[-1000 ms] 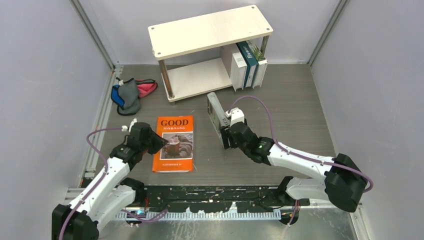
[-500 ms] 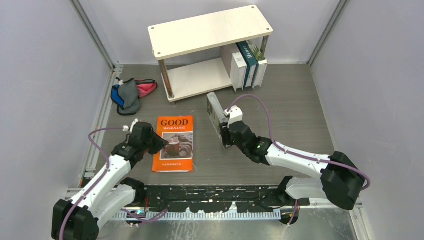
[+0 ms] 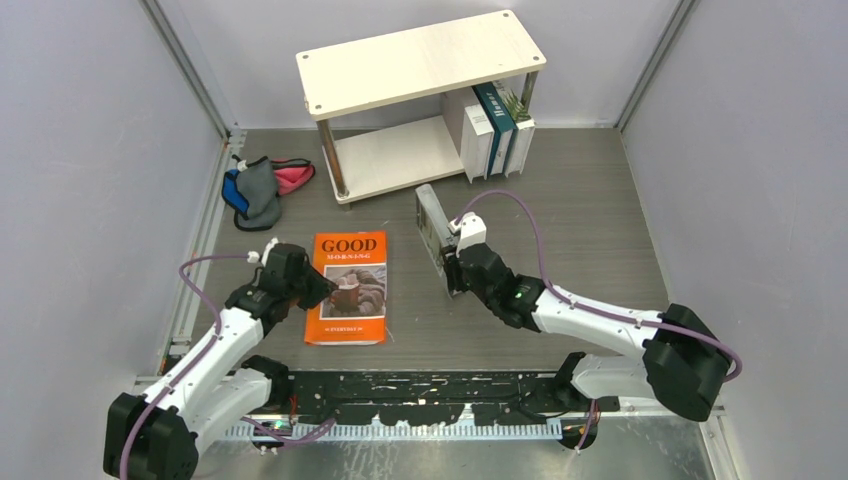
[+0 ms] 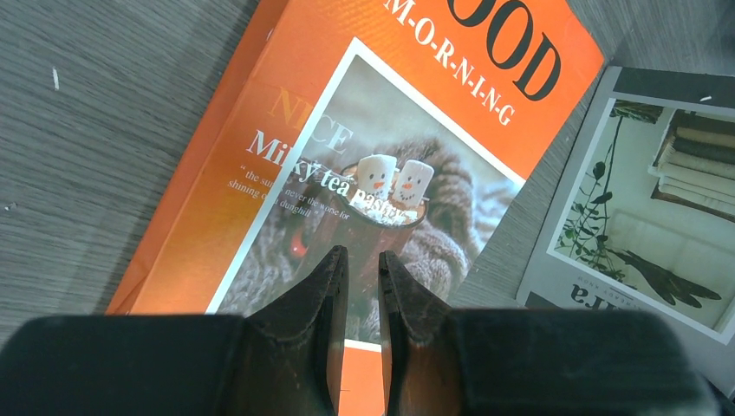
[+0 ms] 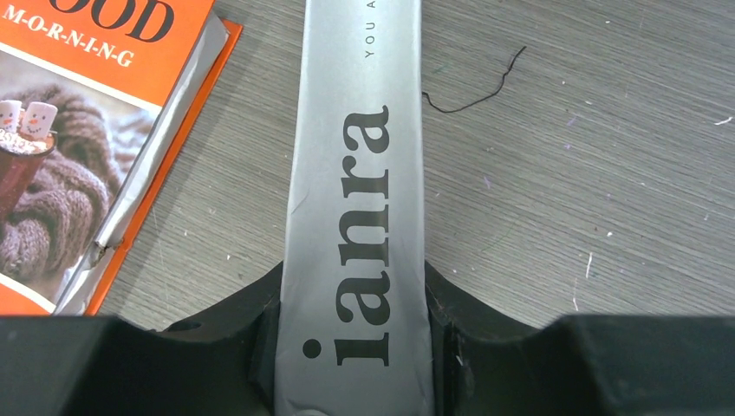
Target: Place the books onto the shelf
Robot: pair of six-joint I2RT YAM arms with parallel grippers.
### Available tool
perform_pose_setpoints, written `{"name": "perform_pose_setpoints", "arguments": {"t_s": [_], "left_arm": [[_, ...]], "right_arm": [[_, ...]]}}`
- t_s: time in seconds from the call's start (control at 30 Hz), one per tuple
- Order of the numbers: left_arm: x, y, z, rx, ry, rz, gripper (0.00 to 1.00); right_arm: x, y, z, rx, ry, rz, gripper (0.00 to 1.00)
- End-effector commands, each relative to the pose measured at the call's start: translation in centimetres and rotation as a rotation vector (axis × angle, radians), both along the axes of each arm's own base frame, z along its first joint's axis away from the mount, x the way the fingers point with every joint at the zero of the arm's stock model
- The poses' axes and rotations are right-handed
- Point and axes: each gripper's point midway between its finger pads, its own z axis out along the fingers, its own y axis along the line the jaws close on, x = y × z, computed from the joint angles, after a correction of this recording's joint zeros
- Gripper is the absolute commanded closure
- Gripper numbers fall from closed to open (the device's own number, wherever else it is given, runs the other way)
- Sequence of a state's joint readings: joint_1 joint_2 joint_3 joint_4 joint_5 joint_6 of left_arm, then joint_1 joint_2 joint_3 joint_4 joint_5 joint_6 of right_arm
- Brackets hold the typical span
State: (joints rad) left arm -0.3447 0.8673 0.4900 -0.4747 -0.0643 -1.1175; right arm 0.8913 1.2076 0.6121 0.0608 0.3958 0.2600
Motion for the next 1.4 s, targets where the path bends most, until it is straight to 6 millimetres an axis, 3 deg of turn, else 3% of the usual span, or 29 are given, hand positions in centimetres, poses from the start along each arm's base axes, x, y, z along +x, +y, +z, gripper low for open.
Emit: {"name": "perform_pose_setpoints", "arguments": {"t_s": [0.0, 0.3, 0.57, 0.97, 1.37], "left_arm": [[1.8, -0.4, 2.5, -0.006, -0.090, -0.004, 0.80], [2.1, -0.6, 2.6, -0.010, -0.096, -0.007, 0.80], [2.2, -0.7, 2.9, -0.009, -0.105, -0.016, 0.80], [2.3, -0.7, 3.6, -0.008, -0.124, -0.027, 0.80], [3.2, -1.1, 3.9, 0.000, -0.134, -0.044, 0.80]], "right_arm": [[1.1, 0.3, 4.3, 0.053, -0.105, -0.020, 0.67], [1.9, 0.6, 8.1, 0.050, -0.166, -0.018, 0.67], [3.7, 1.0, 10.0, 0.049, -0.193, -0.031, 0.67], [10.6, 1.4, 12.7, 0.066, -0.206, -0.073, 0.67], [16.9, 1.7, 12.1, 0.048, -0.175, -0.094, 0.67]]}}
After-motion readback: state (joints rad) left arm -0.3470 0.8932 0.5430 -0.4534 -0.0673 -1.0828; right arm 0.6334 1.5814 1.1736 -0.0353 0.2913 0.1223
